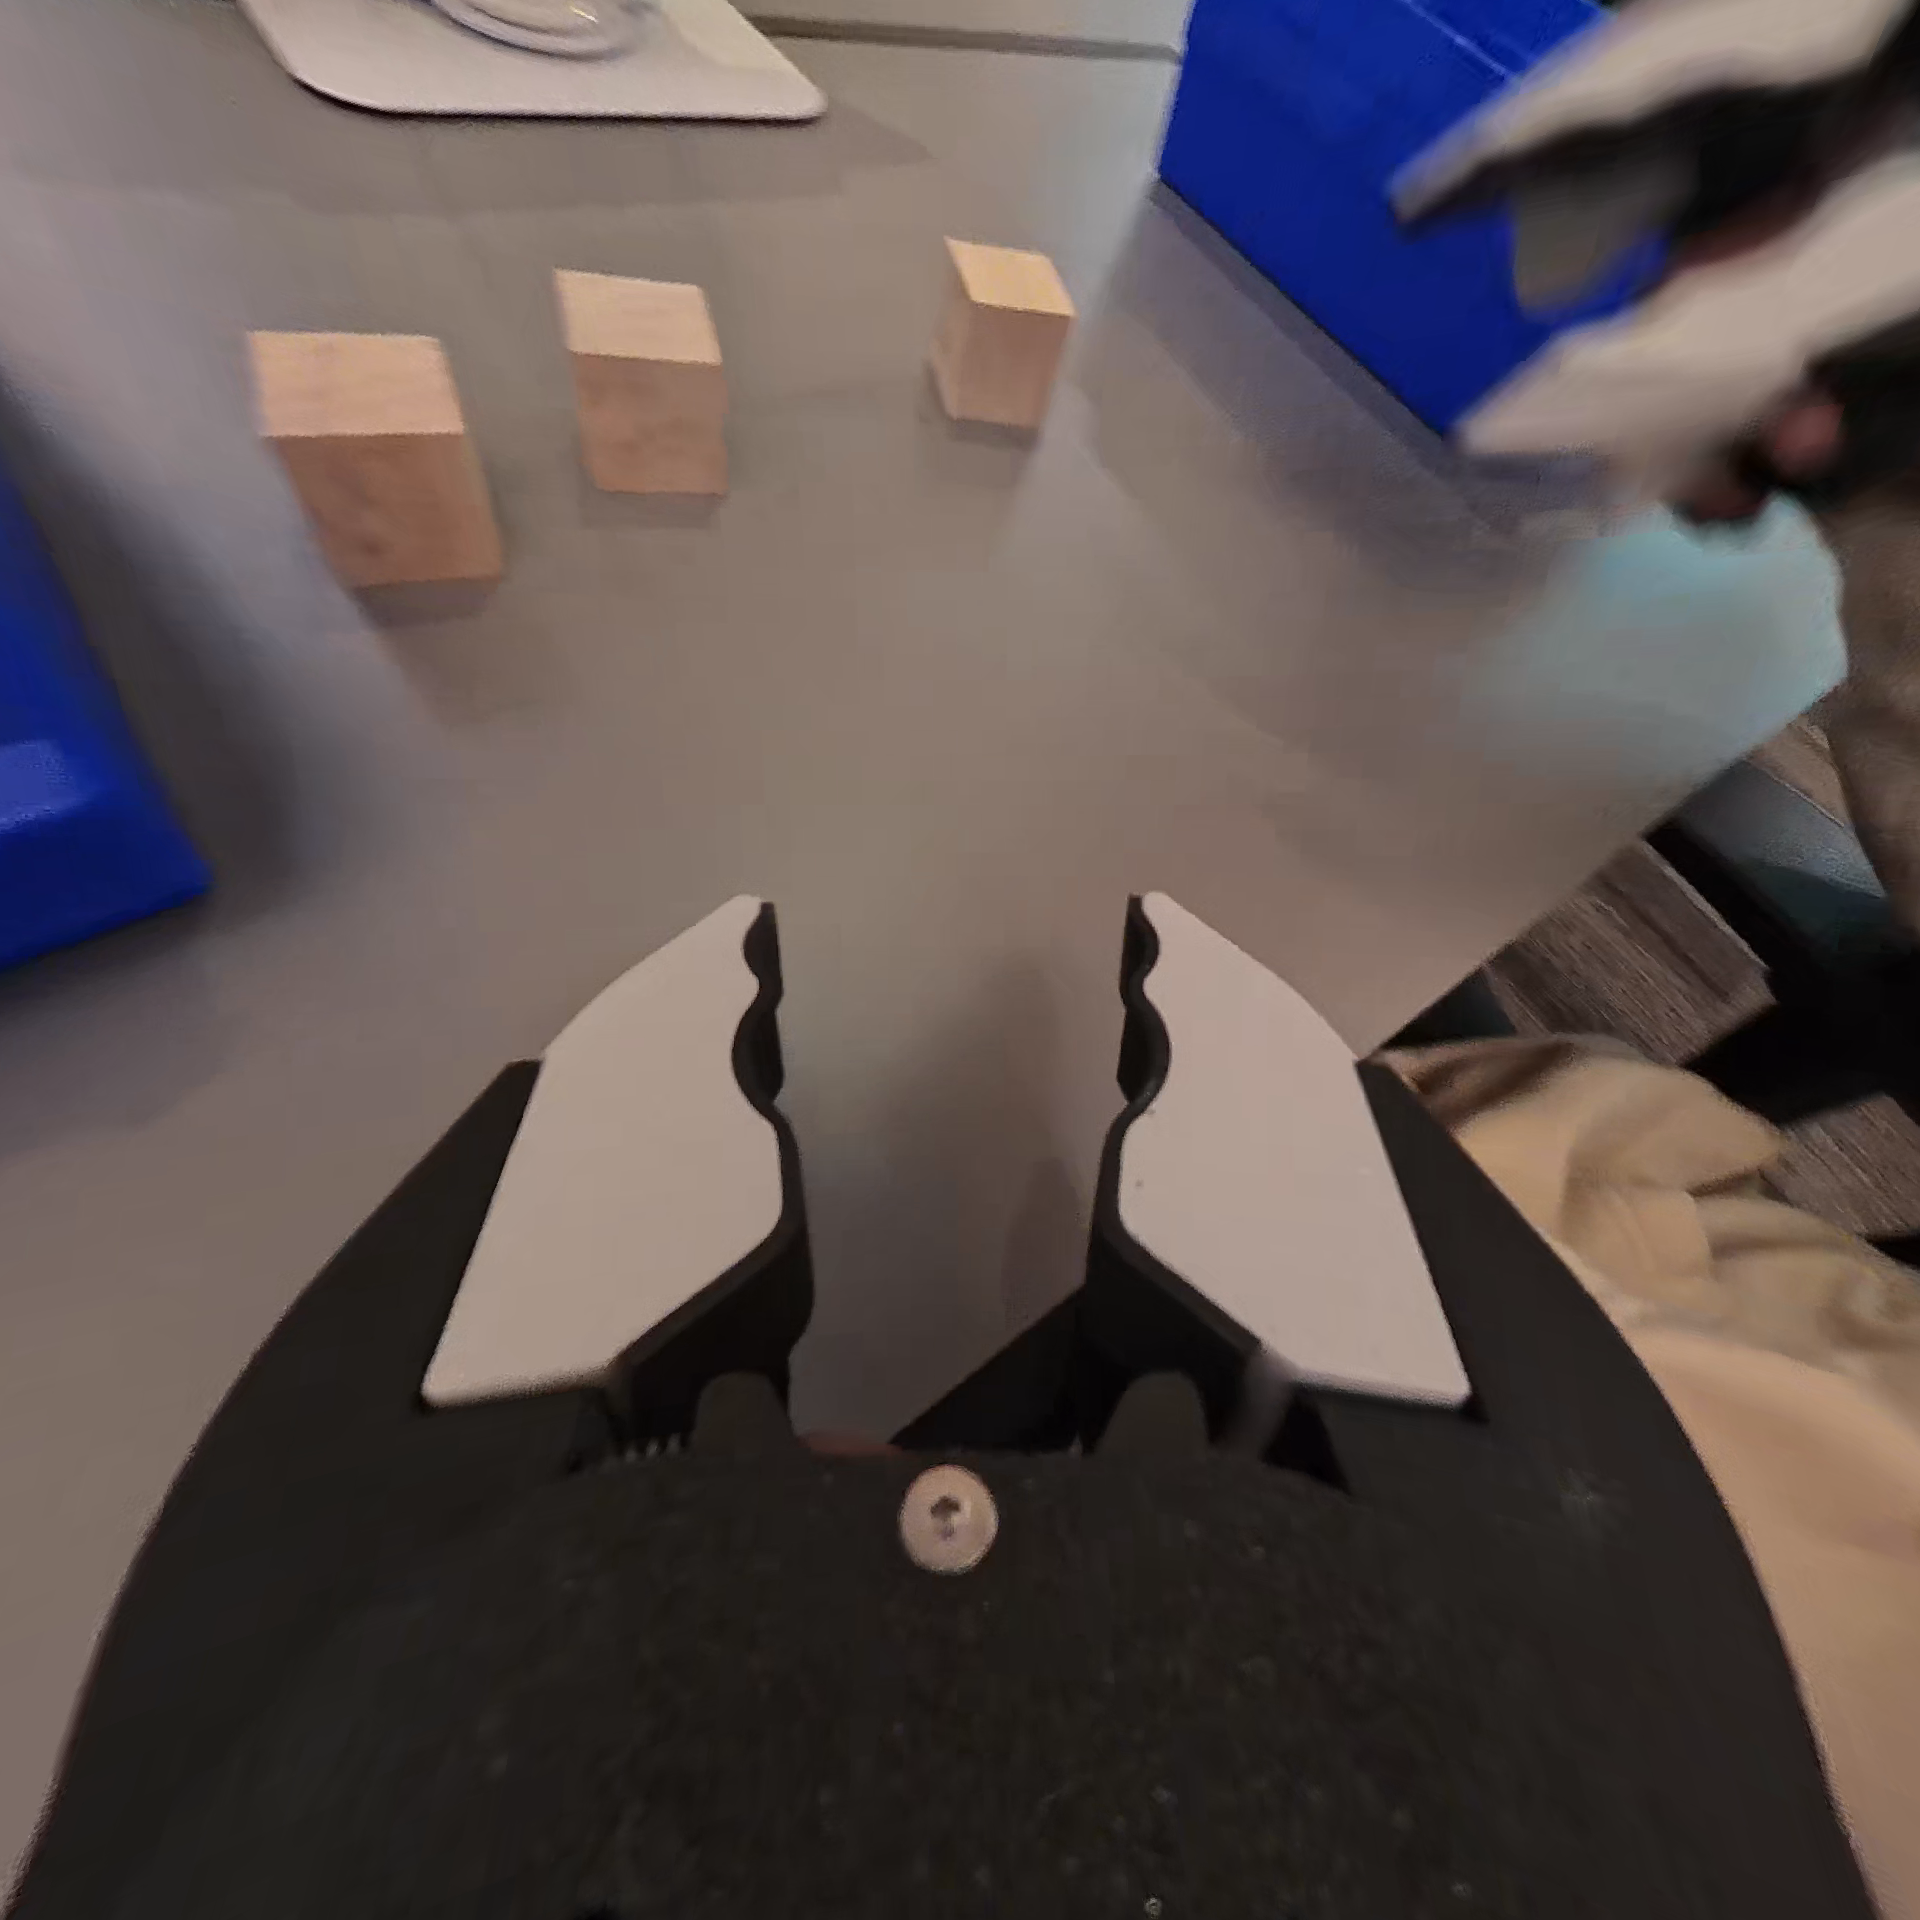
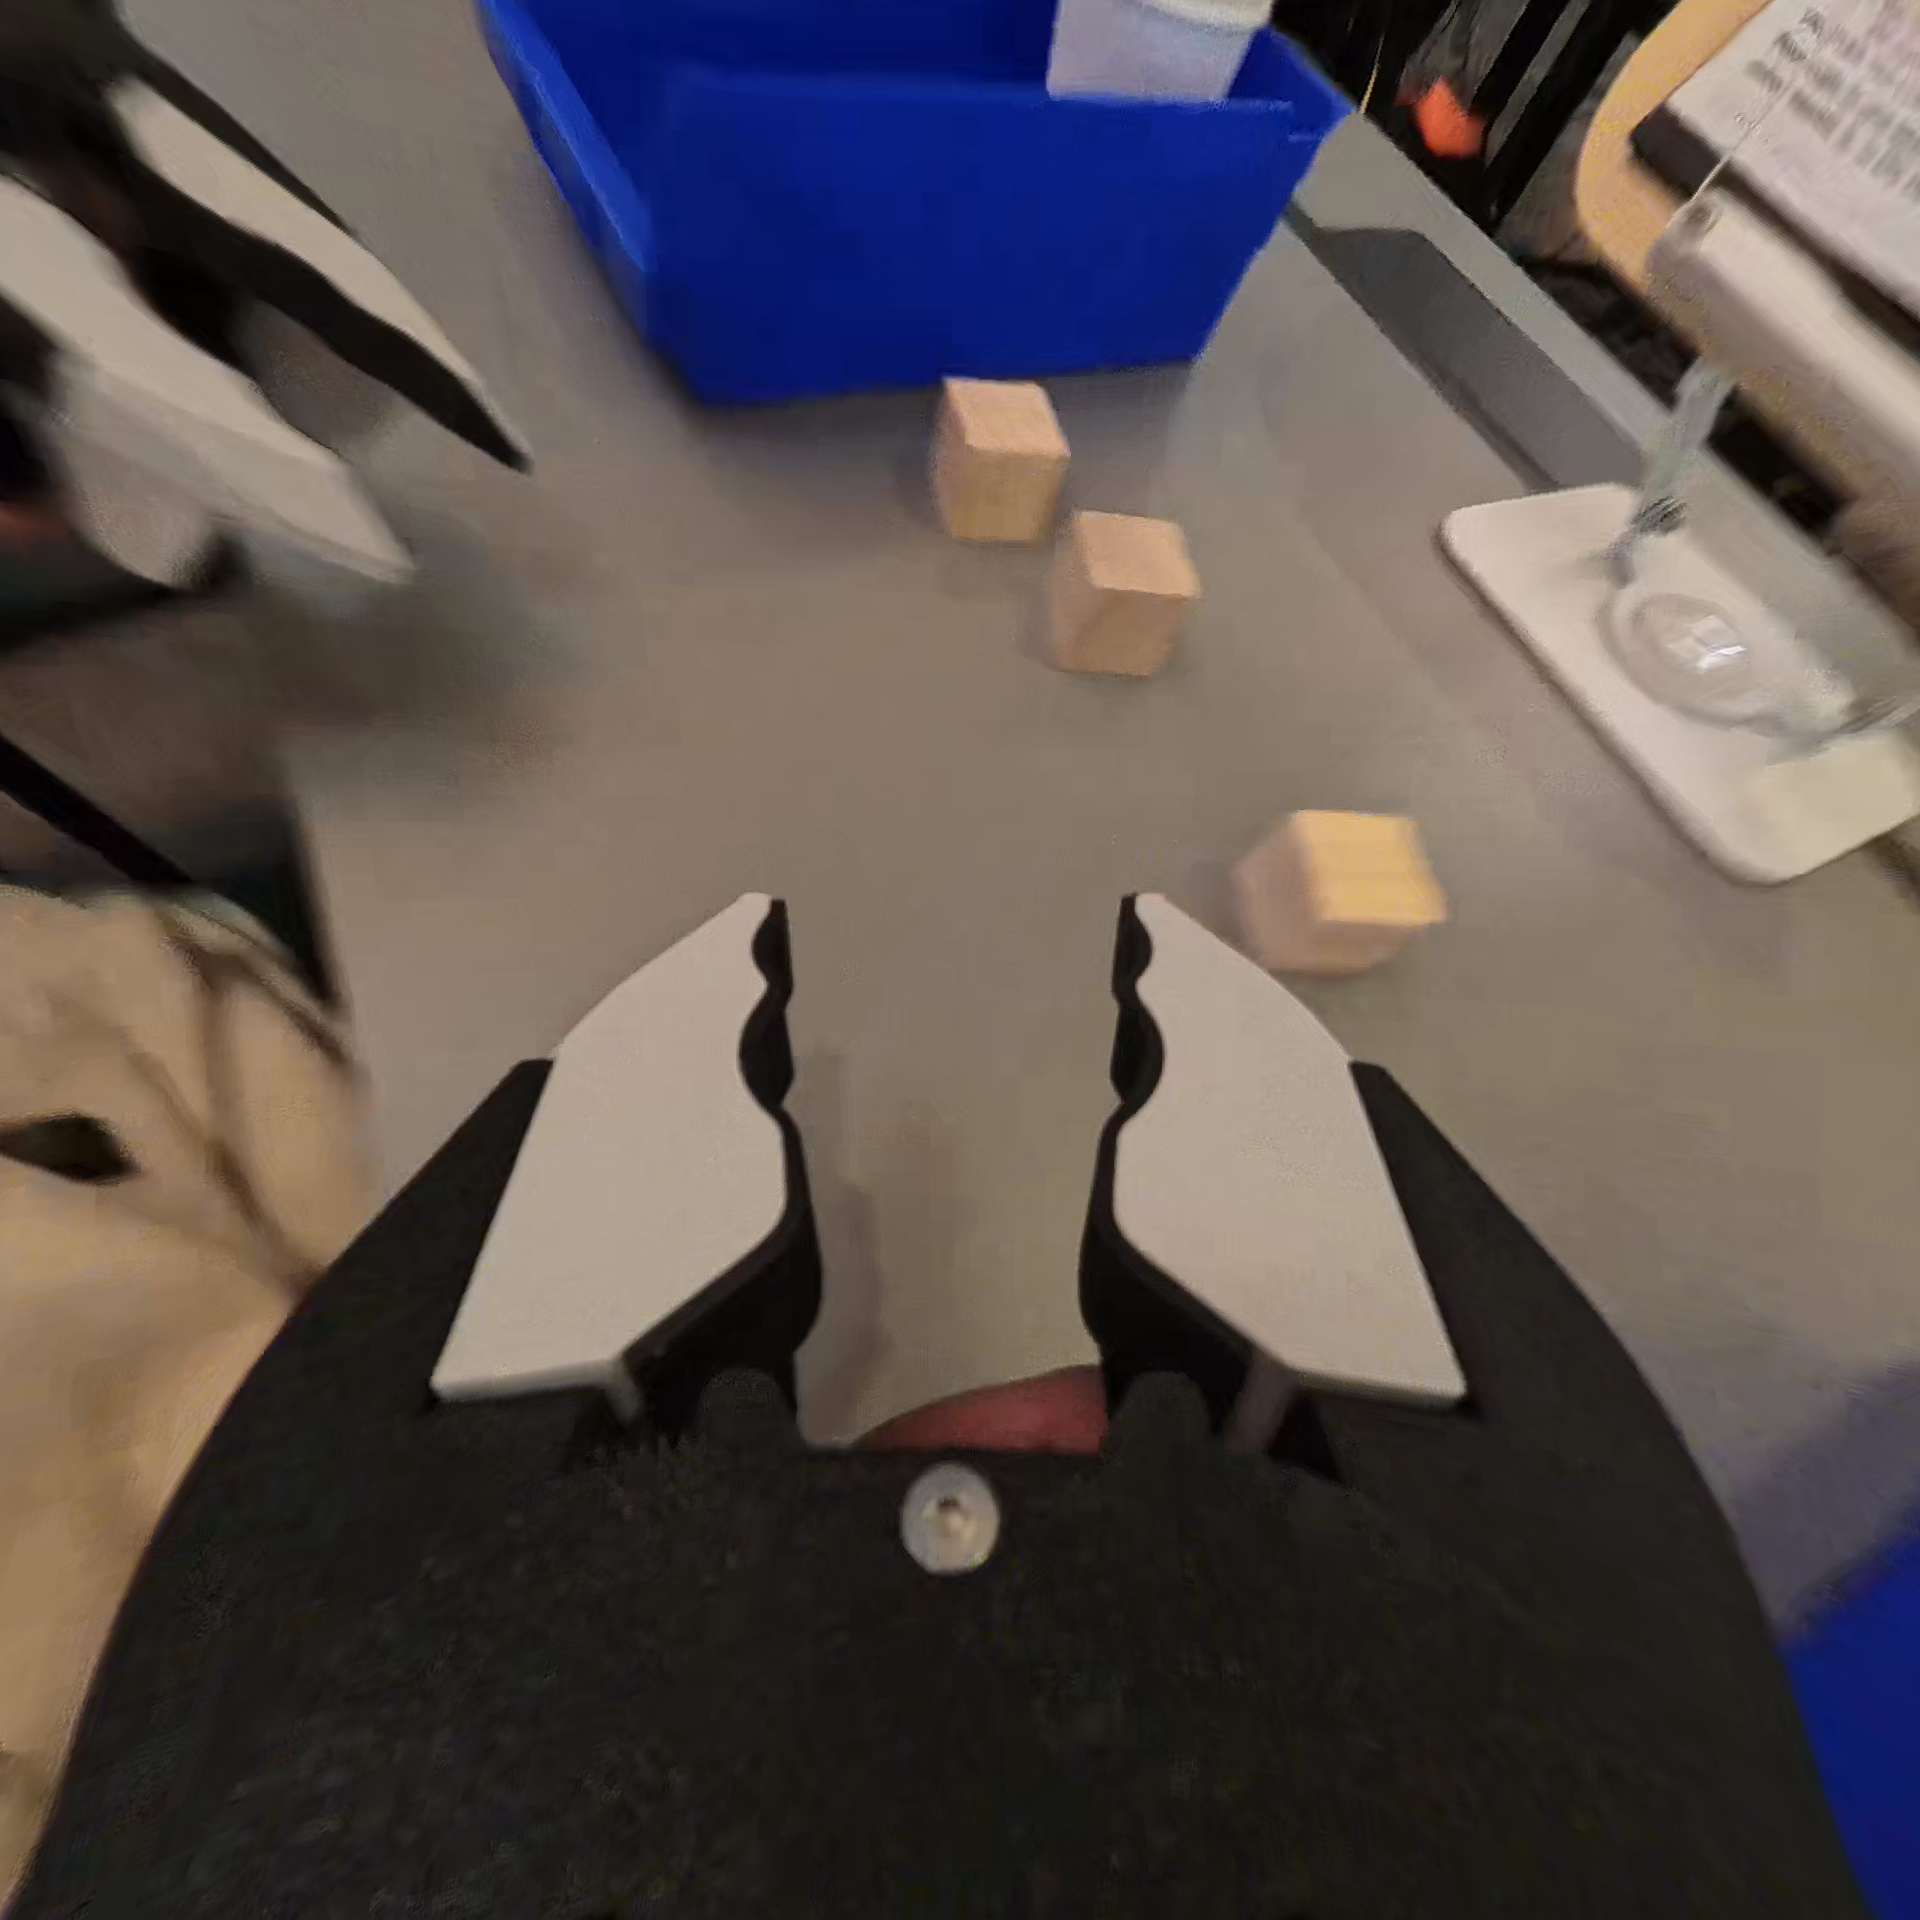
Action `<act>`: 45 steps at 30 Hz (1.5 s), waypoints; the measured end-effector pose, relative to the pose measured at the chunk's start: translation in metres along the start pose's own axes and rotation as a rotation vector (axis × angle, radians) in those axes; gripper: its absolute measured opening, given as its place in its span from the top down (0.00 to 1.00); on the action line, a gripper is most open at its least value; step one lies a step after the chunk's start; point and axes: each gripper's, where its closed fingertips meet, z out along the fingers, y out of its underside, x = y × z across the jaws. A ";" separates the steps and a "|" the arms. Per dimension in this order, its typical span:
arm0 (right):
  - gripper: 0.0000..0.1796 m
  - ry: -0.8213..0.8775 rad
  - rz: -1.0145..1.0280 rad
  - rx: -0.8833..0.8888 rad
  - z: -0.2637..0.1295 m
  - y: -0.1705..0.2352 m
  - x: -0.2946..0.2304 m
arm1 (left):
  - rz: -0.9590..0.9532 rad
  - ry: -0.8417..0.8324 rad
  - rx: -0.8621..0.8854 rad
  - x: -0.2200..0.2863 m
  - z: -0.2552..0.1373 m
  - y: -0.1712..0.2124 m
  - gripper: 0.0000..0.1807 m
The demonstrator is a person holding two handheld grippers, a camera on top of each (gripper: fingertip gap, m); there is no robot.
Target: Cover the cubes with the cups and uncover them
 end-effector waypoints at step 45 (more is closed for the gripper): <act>0.74 -0.172 0.447 0.295 -0.047 0.036 -0.073 | 0.670 0.097 -0.579 -0.125 -0.038 -0.113 0.74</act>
